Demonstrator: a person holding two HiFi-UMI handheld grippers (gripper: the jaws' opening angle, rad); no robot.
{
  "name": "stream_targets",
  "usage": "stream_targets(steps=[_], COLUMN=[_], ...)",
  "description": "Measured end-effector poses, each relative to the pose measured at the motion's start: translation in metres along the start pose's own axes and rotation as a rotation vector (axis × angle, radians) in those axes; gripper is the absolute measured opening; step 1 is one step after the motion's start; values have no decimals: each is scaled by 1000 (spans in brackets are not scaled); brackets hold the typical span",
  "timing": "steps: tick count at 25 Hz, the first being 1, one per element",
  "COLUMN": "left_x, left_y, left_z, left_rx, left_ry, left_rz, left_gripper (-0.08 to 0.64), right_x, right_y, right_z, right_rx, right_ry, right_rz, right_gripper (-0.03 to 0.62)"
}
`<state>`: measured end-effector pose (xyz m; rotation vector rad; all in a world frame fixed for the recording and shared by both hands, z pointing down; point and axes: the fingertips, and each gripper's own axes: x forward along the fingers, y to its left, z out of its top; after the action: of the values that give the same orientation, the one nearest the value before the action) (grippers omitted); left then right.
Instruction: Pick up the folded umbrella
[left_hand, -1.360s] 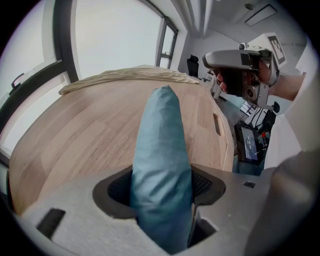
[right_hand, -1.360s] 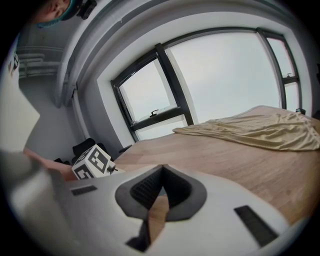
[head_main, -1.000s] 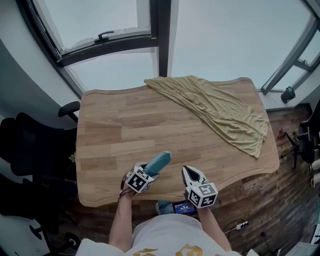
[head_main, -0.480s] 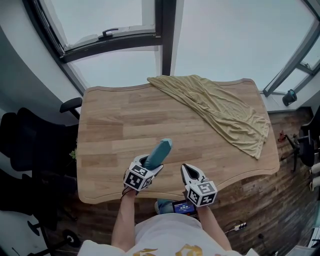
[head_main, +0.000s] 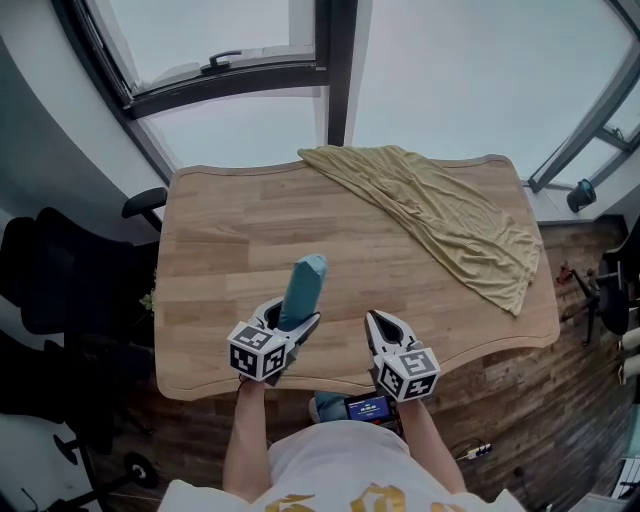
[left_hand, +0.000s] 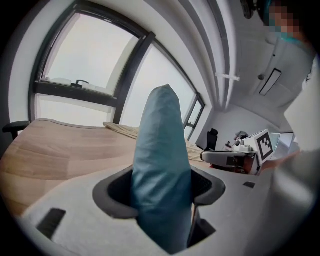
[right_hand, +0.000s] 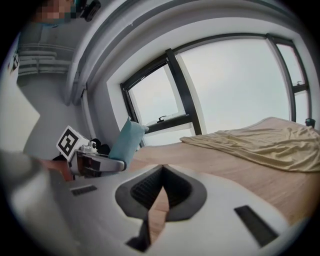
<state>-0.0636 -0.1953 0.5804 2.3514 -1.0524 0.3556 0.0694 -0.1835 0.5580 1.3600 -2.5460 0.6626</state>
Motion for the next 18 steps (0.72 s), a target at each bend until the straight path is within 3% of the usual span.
stream_targets(steps=[8,13,18], left_x=[-22,-46,-66], left_y=[-7,-10,-15], left_z=[23,38,47], left_rx=[-19,-14,-27], left_ry=[-144,-268,-351], left_rz=[31,99,118], left_gripper=[301,301,300], right_x=[-3,-6,-16], right_y=[13,25,33], right_z=[24,36,42], right_rx=[12,-41,-80], right_ry=[-49,-75,-91], right_rz=[40,68,72], right_gripper=[9,9,9])
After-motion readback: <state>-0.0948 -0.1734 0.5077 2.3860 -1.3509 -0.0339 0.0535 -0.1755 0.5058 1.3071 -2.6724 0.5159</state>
